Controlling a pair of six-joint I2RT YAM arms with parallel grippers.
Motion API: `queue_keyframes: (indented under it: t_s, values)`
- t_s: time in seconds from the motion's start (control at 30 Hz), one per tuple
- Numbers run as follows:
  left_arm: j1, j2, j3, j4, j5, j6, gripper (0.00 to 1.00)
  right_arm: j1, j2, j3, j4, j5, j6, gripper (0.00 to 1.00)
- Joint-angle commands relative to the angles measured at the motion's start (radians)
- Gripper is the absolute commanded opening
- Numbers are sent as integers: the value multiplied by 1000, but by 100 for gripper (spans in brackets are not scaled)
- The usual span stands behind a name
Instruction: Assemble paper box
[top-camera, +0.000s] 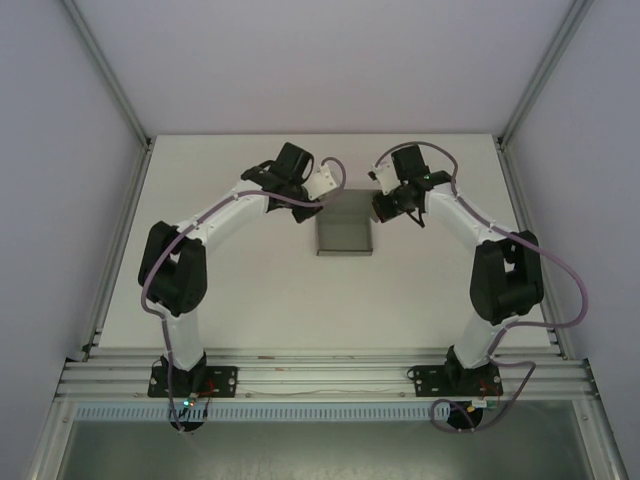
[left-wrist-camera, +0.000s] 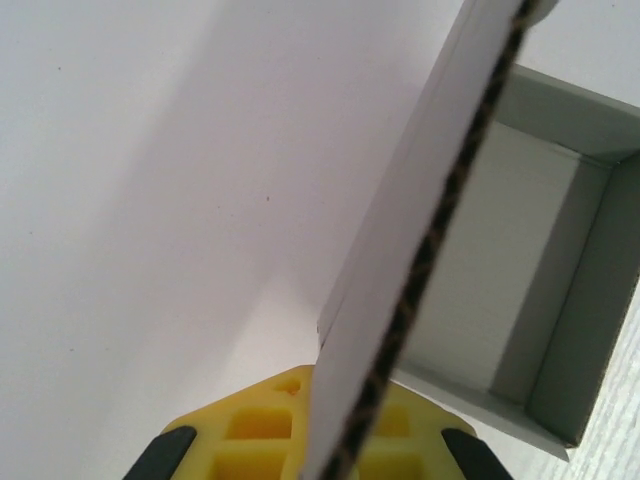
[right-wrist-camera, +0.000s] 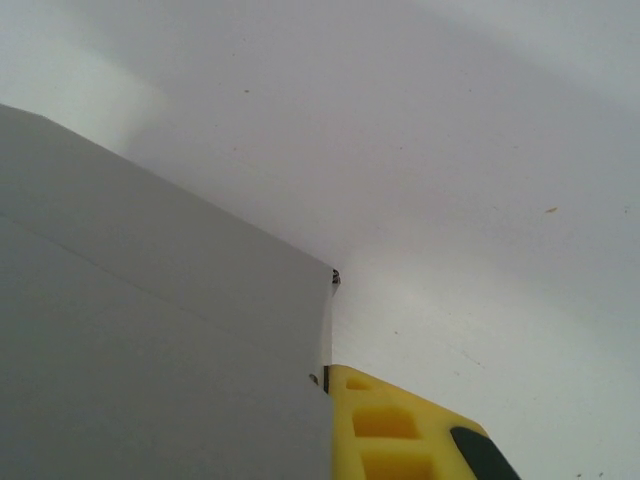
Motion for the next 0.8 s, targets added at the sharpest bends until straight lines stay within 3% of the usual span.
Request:
queue_keyframes:
  t_s: [0.0,0.2,0.4,0.6,0.77]
  values:
    - [0,17,33,6,-80,-120,0,4,-23,33,12,52,161,0]
    - [-17,48,35,157,-169,-541,0,42,-58,-27,173,162,548,0]
    - [-28,71,-27,335,-165,-837,0,114,-29,-52,304,237,708,0]
    - [-81,117,-25,343,-297,-815,0,169,10,-43,330,384,754,0]
    - [-82,141,-68,380,-296,-872,0,197,47,-60,363,440,787,0]
